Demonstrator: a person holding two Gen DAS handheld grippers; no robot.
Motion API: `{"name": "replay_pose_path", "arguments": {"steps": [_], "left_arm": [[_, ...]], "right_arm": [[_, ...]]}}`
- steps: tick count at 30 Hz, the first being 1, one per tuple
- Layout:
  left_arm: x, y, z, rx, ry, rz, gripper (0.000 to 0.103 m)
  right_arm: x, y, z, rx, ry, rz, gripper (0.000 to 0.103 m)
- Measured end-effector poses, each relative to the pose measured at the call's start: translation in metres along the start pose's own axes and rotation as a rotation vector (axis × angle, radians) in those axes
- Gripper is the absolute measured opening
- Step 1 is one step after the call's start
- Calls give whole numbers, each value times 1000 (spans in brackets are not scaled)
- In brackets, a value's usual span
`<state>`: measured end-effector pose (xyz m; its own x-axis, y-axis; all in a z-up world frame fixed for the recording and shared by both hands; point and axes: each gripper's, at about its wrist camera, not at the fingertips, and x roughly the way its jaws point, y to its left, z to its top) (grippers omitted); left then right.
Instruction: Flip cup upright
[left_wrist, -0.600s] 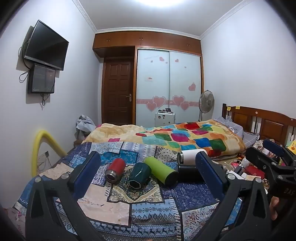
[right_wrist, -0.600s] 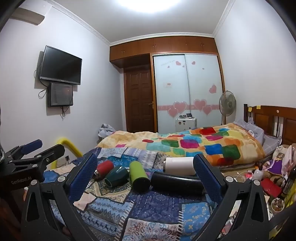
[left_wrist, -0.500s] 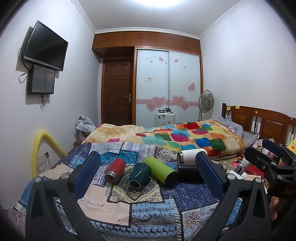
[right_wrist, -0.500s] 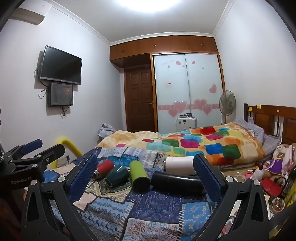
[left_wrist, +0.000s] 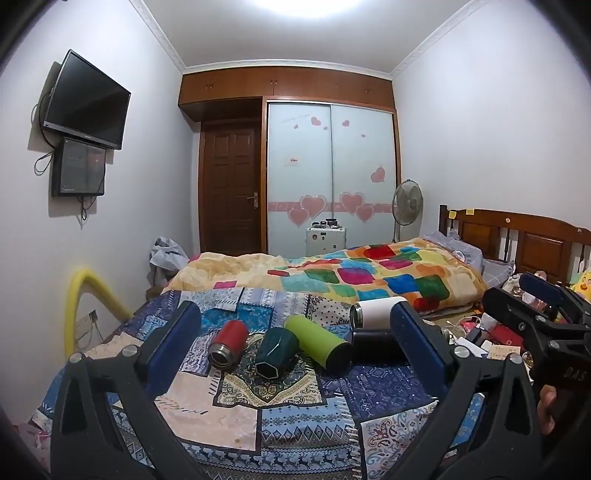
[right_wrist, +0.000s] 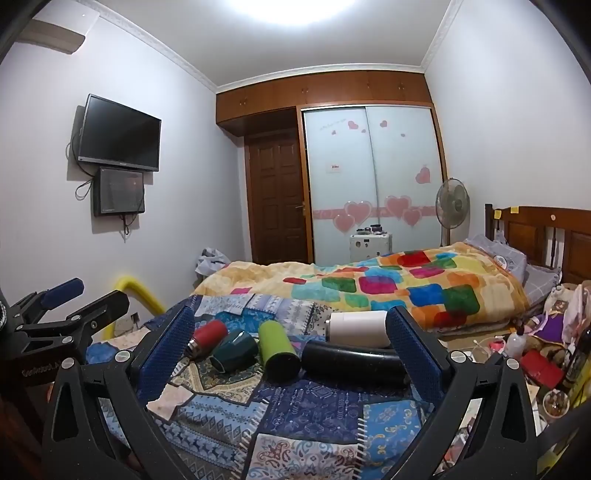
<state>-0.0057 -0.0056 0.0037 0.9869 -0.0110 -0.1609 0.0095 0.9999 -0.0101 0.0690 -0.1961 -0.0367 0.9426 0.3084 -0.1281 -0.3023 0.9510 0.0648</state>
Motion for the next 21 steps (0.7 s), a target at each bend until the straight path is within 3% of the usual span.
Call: {"name": "replay_pose_path", "arguments": {"steps": [21], "left_arm": [[-5,-4,-1,5,-12,-2,103]], "right_arm": [[0,-4,2,13,-4,-4,103]]}}
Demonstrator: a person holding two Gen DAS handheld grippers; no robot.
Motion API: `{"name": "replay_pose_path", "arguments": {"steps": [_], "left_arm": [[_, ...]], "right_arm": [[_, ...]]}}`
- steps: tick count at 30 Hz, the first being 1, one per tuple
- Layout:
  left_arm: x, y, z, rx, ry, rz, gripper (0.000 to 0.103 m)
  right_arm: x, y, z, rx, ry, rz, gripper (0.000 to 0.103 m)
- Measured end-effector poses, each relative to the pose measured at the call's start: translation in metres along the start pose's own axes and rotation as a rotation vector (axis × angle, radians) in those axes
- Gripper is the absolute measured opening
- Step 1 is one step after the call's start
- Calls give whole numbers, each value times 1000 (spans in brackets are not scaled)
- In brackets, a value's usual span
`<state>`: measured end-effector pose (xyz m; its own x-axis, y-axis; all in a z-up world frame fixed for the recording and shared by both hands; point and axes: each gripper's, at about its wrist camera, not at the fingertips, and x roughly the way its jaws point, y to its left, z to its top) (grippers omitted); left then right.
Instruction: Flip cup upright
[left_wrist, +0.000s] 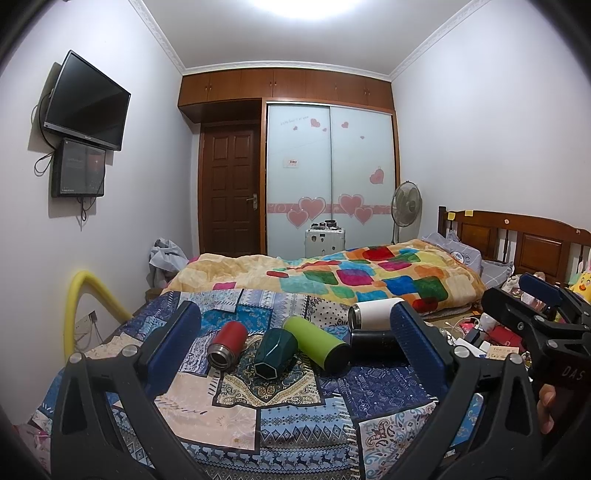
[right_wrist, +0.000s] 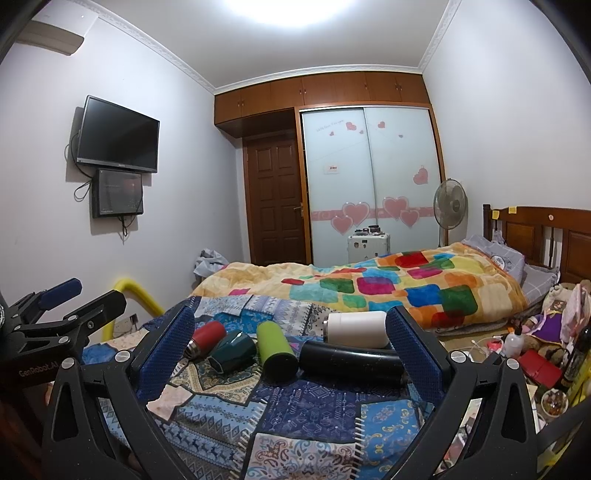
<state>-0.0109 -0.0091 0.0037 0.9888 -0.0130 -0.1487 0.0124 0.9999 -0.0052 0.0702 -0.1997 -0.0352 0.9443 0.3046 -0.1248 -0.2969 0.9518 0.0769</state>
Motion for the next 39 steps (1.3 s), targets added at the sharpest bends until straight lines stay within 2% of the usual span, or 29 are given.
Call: {"name": "replay_pose_path", "arguments": {"steps": [39], "left_arm": [[1,2,-1,-8,5,-4,103]], "right_arm": [[-1,3,3,-13,-4,2,103]]}}
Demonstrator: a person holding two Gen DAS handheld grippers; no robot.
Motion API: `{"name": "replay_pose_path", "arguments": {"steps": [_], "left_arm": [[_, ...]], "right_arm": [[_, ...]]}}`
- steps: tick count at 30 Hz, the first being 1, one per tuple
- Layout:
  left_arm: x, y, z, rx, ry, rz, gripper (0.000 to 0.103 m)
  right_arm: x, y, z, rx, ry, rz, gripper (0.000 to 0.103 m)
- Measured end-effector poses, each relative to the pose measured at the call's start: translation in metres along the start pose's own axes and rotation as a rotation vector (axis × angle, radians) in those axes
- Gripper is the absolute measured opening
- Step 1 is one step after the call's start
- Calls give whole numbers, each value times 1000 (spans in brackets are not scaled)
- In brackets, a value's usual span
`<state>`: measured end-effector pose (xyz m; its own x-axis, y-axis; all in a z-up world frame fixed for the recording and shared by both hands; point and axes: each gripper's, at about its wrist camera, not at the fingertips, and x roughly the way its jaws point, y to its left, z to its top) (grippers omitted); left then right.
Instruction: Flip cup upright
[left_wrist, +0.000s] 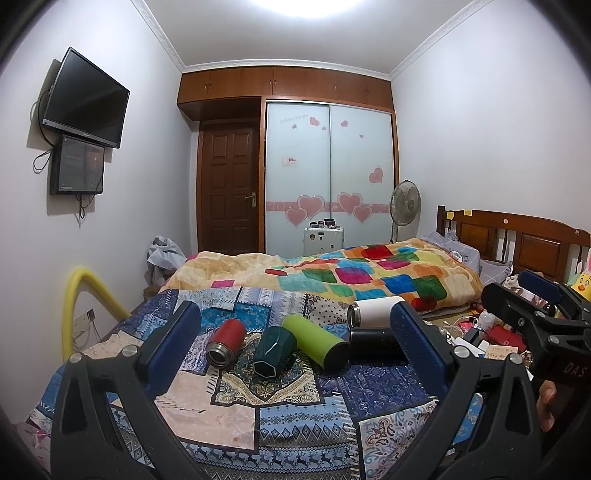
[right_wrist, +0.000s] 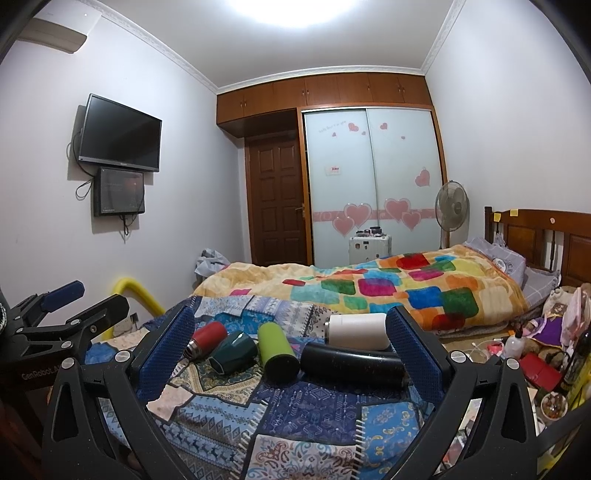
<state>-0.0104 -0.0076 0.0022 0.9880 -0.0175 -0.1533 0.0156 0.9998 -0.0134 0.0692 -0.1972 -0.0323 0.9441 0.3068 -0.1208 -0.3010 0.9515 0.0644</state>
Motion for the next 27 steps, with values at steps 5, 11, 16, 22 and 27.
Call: {"name": "replay_pose_path", "arguments": {"steps": [5,11,16,22,27], "left_arm": [[7,3,-3,-7,15,6,103],[23,10,-8,-17,51,6,103],[63,22,-17,-14,146,11,103],[140,48,-32,-36,338,-6,103],[208,67,-49,-59,493,-25,103]], "right_arm": [[3,0,-3,0,8,-5,103],[16,-5,-11,1,32,-17,103],[39,-13,-22,-4,79,-41,103],[72,-28,-35,-8,147,-65,103],[94,-38,-47,-7,200,-75,103]]}}
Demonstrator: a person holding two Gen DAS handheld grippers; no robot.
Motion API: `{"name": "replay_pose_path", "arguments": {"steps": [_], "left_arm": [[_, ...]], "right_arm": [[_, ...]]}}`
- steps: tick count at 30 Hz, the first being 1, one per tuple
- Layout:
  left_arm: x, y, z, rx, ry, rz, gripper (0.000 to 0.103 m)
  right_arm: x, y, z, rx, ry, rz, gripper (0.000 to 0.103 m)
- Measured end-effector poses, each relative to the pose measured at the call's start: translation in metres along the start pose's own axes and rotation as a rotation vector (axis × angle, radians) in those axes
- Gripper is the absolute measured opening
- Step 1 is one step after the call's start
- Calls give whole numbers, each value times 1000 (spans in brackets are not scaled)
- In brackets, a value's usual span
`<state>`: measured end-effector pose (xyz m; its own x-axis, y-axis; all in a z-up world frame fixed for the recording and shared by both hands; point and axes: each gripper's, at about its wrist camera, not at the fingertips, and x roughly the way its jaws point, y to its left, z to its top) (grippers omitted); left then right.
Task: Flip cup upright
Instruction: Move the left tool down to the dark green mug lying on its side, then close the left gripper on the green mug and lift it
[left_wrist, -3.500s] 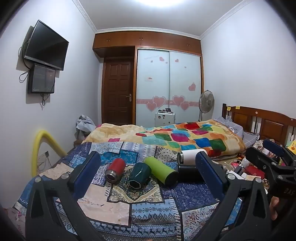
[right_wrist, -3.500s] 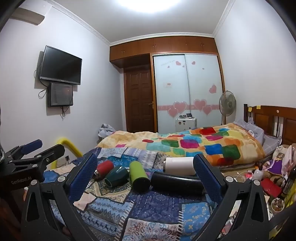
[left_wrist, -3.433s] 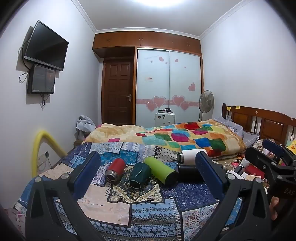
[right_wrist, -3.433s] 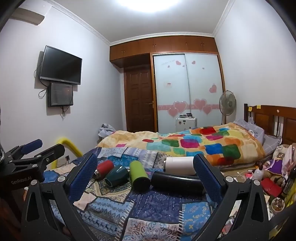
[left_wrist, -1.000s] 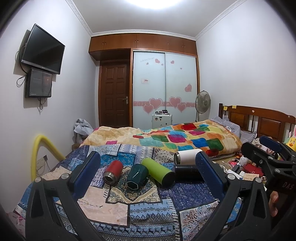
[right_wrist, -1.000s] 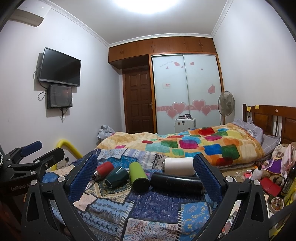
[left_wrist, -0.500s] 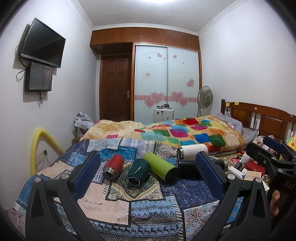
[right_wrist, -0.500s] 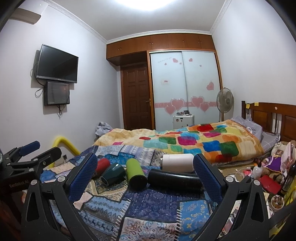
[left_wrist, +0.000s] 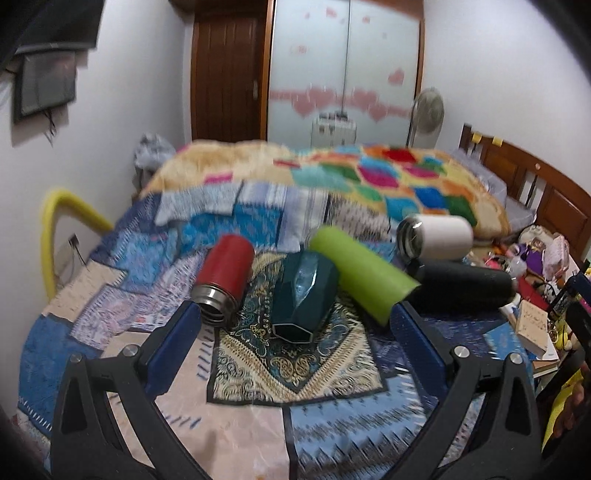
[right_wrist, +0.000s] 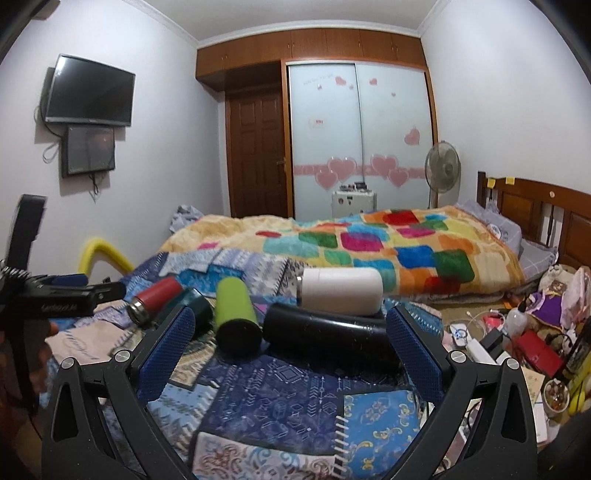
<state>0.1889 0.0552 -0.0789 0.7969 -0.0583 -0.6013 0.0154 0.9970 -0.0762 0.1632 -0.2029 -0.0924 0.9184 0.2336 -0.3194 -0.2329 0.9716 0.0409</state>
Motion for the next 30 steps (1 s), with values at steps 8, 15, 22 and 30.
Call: {"name": "replay_pose_path", "arguments": {"steps": [8,15,22,30], "left_arm": [[93,-1,10,37,228,-55,93],[139,-4,10,67,328,-56,92],[164,-7,10,94,395,-93,71],[160,-16,7,156,390,-52,71]], "right_arm": [[30,-9,-9,8,65,-10,103],[51,-14,-11,26,97,3,103],[61,-15,-17,45,120,21,103],[63,-16,-18,57,132,27,103]]}}
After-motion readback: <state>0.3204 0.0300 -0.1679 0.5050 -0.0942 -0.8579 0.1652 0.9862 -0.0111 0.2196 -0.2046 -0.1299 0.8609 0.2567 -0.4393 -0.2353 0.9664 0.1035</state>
